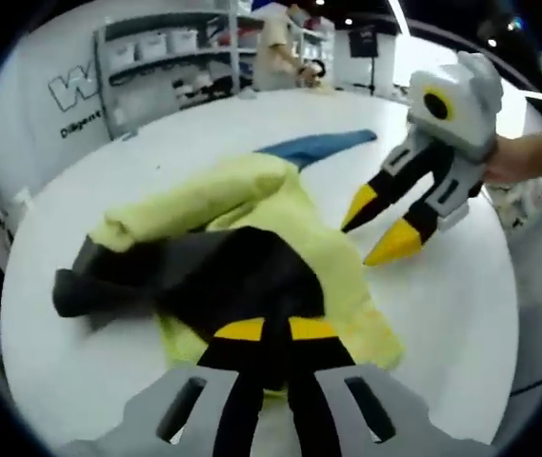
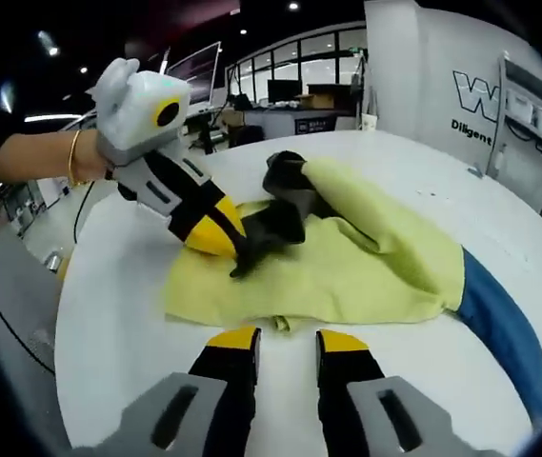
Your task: Fold the garment on the visible template until the final outline fits inside the template.
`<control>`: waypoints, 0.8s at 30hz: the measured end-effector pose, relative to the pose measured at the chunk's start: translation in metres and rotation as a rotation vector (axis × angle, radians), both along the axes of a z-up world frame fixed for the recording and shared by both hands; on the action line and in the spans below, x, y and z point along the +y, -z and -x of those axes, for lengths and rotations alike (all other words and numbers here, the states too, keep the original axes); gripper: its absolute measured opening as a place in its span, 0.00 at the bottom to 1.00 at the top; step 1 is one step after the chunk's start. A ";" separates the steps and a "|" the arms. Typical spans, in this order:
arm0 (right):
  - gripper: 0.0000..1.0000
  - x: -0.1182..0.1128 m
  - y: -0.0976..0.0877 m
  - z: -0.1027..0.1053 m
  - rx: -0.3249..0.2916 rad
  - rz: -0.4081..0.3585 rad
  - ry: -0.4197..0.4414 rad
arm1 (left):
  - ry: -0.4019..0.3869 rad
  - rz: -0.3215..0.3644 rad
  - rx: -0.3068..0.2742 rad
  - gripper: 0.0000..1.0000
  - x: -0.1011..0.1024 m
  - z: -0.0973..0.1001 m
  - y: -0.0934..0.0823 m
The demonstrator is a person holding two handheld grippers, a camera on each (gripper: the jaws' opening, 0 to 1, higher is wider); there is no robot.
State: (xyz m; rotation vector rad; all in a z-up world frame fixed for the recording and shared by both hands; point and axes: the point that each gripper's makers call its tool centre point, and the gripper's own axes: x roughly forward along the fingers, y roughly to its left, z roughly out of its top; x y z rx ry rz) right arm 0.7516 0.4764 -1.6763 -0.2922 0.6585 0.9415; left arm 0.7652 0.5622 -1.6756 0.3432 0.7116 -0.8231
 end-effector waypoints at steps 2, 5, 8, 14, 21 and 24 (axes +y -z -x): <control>0.15 0.003 0.003 -0.003 -0.017 0.006 0.010 | -0.024 0.008 -0.011 0.01 0.004 -0.002 -0.004; 0.07 0.008 0.003 -0.006 -0.014 -0.022 0.026 | -0.044 0.029 -0.016 0.00 0.008 -0.004 -0.007; 0.05 0.006 0.007 -0.009 -0.065 0.020 0.025 | -0.092 0.065 -0.025 0.00 0.012 -0.009 -0.019; 0.00 0.006 0.002 -0.010 -0.081 0.017 0.010 | -0.170 0.107 -0.043 0.00 0.028 -0.018 -0.025; 0.00 -0.001 -0.008 -0.011 -0.110 0.046 -0.005 | -0.226 0.128 -0.072 0.00 0.044 -0.022 -0.037; 0.00 -0.003 -0.019 -0.011 -0.117 0.038 -0.009 | -0.251 0.132 -0.081 0.00 0.057 -0.026 -0.040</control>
